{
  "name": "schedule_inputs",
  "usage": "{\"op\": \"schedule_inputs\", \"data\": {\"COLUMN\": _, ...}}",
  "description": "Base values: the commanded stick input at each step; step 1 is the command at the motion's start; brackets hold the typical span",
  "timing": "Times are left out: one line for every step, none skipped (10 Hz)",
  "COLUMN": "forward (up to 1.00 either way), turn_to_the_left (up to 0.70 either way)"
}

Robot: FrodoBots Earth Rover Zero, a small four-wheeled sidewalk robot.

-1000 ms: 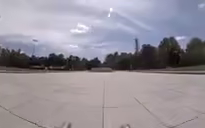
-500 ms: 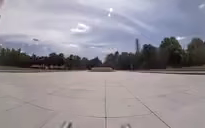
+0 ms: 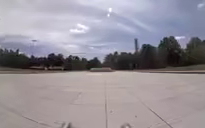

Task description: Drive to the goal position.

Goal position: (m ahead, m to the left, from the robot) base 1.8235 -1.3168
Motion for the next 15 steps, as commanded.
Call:
{"op": "schedule_inputs", "data": {"forward": 0.7, "turn_to_the_left": 0.0}}
{"op": "schedule_inputs", "data": {"forward": 0.7, "turn_to_the_left": 0.0}}
{"op": "schedule_inputs", "data": {"forward": 0.7, "turn_to_the_left": 0.0}}
{"op": "schedule_inputs", "data": {"forward": 0.7, "turn_to_the_left": 0.0}}
{"op": "schedule_inputs", "data": {"forward": 0.7, "turn_to_the_left": 0.0}}
{"op": "schedule_inputs", "data": {"forward": 0.7, "turn_to_the_left": 0.0}}
{"op": "schedule_inputs", "data": {"forward": 0.7, "turn_to_the_left": 0.0}}
{"op": "schedule_inputs", "data": {"forward": 0.7, "turn_to_the_left": 0.0}}
{"op": "schedule_inputs", "data": {"forward": 0.7, "turn_to_the_left": -0.03}}
{"op": "schedule_inputs", "data": {"forward": 0.7, "turn_to_the_left": -0.13}}
{"op": "schedule_inputs", "data": {"forward": 0.7, "turn_to_the_left": -0.22}}
{"op": "schedule_inputs", "data": {"forward": 0.7, "turn_to_the_left": -0.31}}
{"op": "schedule_inputs", "data": {"forward": 0.7, "turn_to_the_left": -0.22}}
{"op": "schedule_inputs", "data": {"forward": 0.7, "turn_to_the_left": 0.0}}
{"op": "schedule_inputs", "data": {"forward": 0.7, "turn_to_the_left": 0.0}}
